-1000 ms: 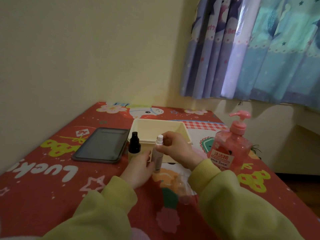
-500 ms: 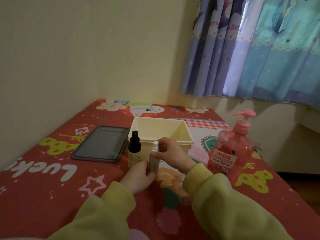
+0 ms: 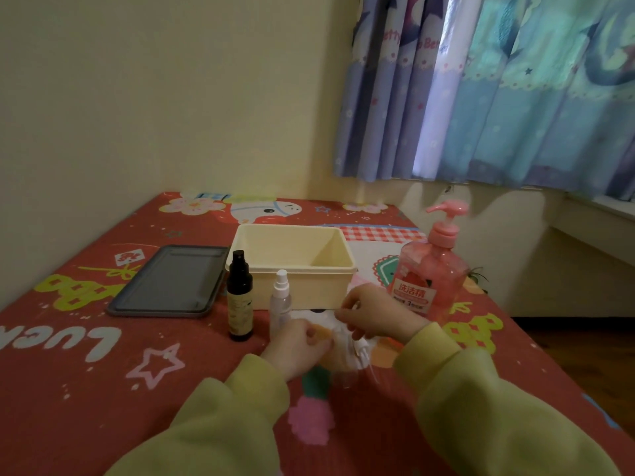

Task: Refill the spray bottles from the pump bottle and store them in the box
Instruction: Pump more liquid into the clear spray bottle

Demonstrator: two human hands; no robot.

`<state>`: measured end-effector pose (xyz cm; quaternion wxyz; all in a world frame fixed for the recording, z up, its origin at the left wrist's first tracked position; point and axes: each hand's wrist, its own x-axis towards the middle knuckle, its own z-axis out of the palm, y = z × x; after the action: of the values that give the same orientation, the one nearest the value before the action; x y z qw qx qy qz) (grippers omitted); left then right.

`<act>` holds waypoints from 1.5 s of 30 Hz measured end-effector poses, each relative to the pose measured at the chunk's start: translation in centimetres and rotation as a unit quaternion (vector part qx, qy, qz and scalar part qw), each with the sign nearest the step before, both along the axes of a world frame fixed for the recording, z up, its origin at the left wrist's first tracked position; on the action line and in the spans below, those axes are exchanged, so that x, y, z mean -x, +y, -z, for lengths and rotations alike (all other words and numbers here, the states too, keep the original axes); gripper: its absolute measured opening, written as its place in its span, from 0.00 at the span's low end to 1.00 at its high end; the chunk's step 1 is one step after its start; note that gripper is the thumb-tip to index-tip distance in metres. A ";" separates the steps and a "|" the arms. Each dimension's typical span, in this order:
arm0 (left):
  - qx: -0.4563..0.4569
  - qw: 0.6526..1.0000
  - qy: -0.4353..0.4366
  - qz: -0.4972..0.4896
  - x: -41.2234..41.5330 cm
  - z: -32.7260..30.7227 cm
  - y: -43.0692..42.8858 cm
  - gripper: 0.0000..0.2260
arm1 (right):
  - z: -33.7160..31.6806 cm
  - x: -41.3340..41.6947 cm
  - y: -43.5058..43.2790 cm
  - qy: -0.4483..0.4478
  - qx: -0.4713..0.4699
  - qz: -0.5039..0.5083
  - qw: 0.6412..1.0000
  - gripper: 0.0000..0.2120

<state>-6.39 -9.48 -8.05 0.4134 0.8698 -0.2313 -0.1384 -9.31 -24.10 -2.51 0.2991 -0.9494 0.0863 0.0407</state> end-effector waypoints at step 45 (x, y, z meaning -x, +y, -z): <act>0.236 0.948 -0.211 -0.024 -0.4 -9.7 -10.8 0.19 | -16.2 -0.6 -9.8 -0.361 -0.107 0.083 0.923 0.09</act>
<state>-5.94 -20.24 1.68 0.5514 0.7623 -0.3180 0.1171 -8.72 -33.91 13.70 0.4124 -0.8514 0.0463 -0.3207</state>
